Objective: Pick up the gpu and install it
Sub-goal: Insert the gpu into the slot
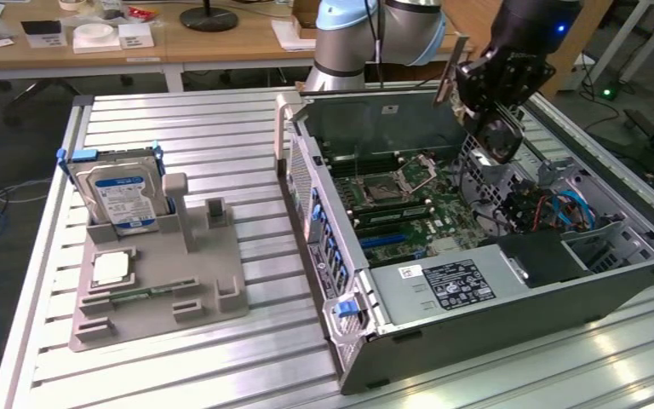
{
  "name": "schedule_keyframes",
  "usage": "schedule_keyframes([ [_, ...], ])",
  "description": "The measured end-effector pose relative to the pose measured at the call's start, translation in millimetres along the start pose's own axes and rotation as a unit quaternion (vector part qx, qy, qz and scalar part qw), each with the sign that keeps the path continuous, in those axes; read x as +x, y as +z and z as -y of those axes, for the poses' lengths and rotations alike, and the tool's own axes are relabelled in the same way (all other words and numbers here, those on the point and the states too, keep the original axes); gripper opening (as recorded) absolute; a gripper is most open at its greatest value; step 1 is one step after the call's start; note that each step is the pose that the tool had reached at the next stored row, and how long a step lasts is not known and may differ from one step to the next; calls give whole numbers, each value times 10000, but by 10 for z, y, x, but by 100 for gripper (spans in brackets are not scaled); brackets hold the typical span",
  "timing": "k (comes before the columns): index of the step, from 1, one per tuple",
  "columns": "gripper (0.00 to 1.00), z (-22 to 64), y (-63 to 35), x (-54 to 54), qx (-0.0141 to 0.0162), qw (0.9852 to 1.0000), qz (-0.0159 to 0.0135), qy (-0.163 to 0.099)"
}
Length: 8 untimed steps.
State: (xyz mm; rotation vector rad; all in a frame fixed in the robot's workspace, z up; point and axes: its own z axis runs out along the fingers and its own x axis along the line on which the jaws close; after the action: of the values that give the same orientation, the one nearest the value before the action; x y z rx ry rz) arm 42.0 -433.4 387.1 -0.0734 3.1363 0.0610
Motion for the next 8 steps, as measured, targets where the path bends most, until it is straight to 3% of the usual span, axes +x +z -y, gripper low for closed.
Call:
schedule_keyframes([
  [4, 28, 0, 0, 0, -2, 9994, -13, -341],
  [8, 28, 0, -1, 0, -3, 9979, -25, -647],
])
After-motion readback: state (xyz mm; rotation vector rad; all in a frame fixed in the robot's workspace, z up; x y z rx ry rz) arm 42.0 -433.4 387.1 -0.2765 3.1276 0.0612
